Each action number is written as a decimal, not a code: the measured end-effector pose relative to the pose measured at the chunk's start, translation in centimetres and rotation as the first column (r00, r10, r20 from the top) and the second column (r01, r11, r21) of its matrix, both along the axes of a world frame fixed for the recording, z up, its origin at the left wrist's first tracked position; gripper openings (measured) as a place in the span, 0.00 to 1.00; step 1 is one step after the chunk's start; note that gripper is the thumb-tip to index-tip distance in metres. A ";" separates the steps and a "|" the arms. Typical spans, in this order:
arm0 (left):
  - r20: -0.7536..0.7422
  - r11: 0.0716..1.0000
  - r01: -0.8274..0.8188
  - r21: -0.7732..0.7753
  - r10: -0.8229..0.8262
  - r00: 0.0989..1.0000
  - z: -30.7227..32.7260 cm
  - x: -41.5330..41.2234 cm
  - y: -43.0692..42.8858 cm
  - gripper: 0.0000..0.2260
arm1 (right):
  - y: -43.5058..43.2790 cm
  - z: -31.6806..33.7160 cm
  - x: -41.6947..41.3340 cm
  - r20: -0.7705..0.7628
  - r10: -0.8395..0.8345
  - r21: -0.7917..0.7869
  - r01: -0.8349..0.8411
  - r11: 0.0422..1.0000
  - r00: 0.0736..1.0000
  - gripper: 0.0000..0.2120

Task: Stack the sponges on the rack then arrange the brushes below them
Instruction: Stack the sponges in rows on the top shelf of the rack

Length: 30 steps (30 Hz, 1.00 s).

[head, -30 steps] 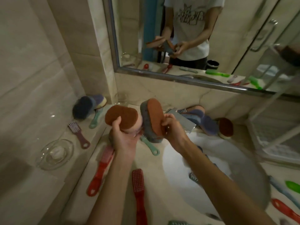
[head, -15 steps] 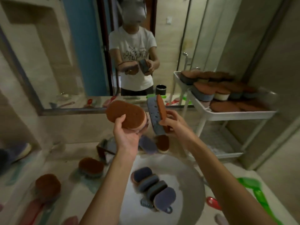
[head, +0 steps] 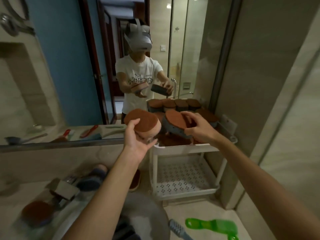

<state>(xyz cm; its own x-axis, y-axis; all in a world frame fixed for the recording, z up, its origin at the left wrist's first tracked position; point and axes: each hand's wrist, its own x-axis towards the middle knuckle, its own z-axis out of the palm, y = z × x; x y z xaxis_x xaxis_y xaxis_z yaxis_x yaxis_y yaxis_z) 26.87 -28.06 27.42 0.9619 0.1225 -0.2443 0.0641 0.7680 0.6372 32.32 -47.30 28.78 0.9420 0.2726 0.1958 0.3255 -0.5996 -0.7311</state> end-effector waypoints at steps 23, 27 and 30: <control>-0.106 0.975 0.087 0.202 -0.066 0.992 -0.2 2.3 -1.8 0.26 | -0.9 -3.2 1.9 0.127 0.174 -0.365 -0.117 0.924 0.976 0.28; -0.066 0.933 0.061 0.355 -0.040 0.997 0.4 1.6 -2.4 0.16 | -0.7 -2.4 0.9 0.172 0.151 -0.328 -0.088 0.940 0.973 0.31; 0.016 0.872 -0.030 0.489 0.026 1.000 1.0 1.3 -3.5 0.14 | -0.6 -1.0 -0.6 0.185 0.127 -0.056 -0.118 0.991 0.975 0.32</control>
